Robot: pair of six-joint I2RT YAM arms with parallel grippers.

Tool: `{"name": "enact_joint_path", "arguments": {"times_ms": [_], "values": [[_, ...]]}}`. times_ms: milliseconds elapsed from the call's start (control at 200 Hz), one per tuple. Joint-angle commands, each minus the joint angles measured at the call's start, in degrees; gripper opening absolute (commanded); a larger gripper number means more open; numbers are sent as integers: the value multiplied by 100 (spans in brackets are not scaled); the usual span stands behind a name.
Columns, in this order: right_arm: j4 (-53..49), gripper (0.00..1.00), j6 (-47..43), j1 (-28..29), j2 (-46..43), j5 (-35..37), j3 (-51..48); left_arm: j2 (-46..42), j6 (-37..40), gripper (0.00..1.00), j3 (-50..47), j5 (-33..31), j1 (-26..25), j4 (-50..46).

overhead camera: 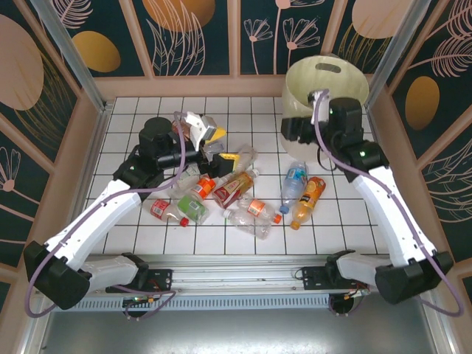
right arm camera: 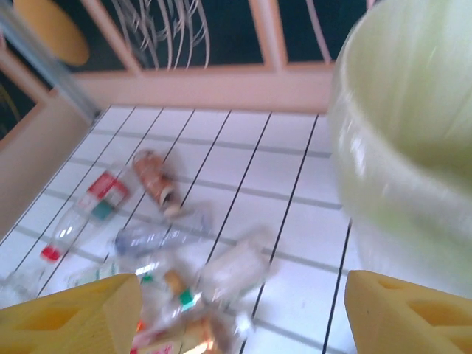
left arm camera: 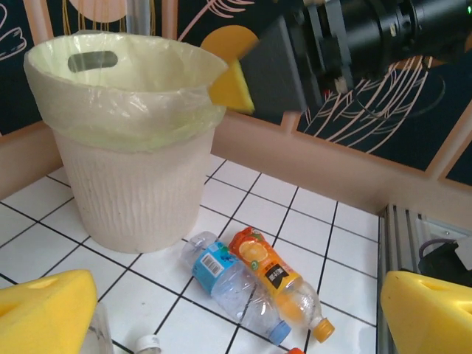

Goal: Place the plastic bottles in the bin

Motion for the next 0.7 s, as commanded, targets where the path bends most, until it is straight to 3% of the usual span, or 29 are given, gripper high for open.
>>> {"name": "enact_joint_path", "arguments": {"times_ms": [0, 150, 360, 696], "values": [[-500, 73, 98, 246, -362, -613, -501, -154, 656, 99, 330, 123, -21, -1068], [-894, 72, 292, 823, -582, -732, -1059, -567, 720, 99, 107, 25, -23, -1400], [-1078, 62, 597, 1850, -497, -350, -1650, -1281, 759, 99, -714, 52, -23, -709], [-1303, 60, 504, 2820, 522, -270, -1777, -1475, 664, 99, -766, 164, -23, -562]]}}
